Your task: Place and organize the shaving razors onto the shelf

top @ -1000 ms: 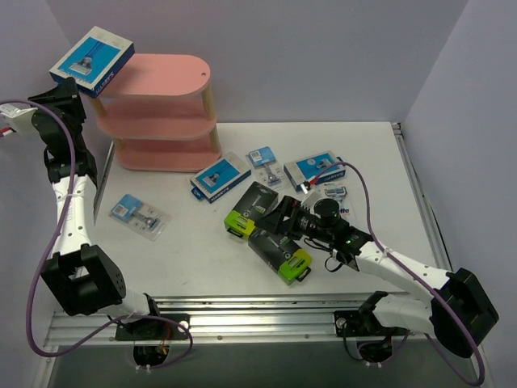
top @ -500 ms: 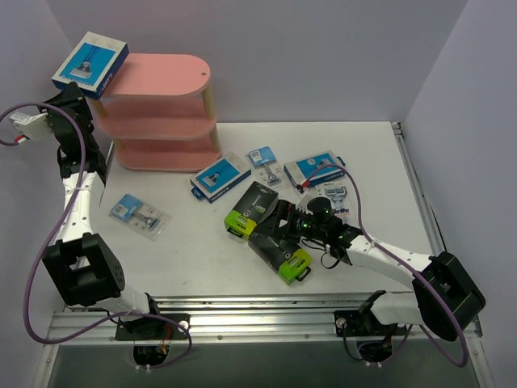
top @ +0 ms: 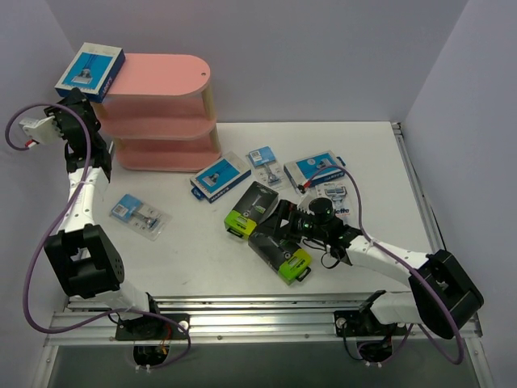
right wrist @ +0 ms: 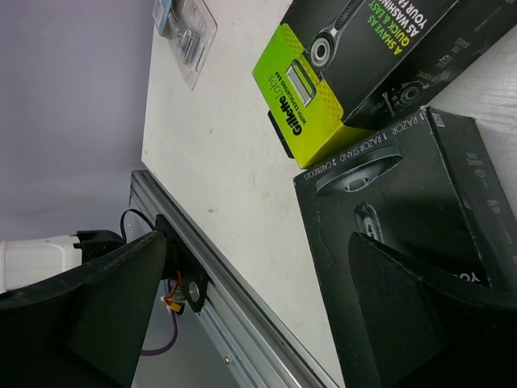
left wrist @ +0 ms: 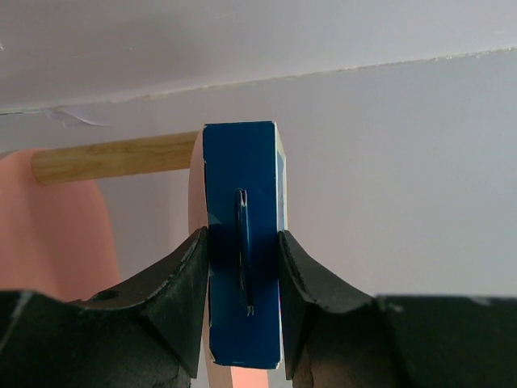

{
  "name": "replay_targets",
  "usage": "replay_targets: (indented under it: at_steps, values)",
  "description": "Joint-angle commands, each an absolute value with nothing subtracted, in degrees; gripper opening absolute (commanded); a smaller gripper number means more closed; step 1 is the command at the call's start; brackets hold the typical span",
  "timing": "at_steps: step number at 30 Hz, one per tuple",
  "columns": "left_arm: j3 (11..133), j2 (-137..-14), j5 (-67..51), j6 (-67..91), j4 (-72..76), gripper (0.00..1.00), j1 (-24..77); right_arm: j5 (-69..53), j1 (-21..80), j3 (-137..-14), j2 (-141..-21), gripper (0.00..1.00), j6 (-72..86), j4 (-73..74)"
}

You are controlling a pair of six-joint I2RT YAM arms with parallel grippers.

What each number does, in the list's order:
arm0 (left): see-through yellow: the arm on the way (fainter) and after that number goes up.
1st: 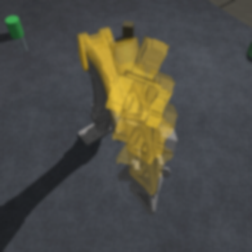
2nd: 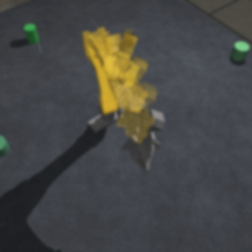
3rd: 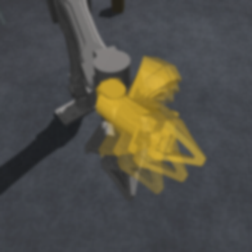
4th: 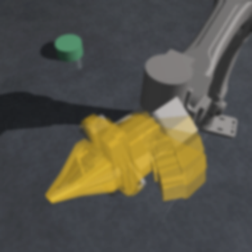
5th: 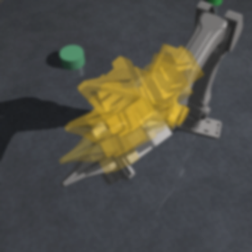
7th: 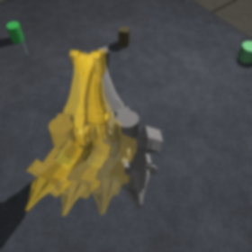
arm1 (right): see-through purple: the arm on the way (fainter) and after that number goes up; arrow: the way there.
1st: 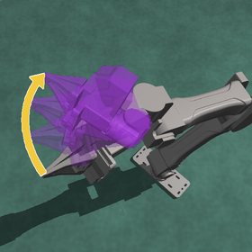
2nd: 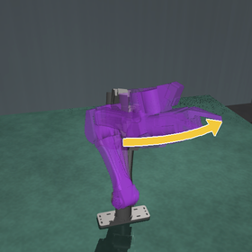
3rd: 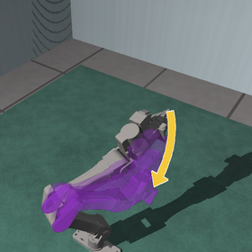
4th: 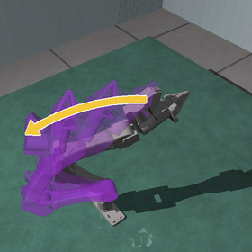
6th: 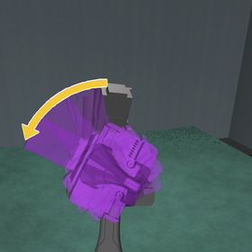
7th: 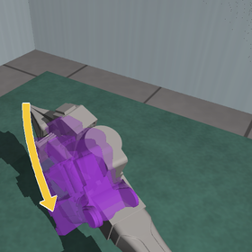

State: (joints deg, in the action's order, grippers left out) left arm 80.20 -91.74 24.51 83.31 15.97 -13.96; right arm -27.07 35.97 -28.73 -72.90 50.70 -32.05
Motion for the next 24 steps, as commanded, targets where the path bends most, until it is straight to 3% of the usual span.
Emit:
replay_targets:
  at_steps: [1,24]
  values:
    - [84.1,-91.7,27.5,85.3,17.4,0.02,-13.9,-28.1,35.6,-28.4,-73.4,0.91,50.1,-35.1]
    - [90.8,-96.6,29.3,86.8,13.4,0.02,-13.9,-27.7,35.3,-27.0,-75.3,0.91,51.1,-37.0]
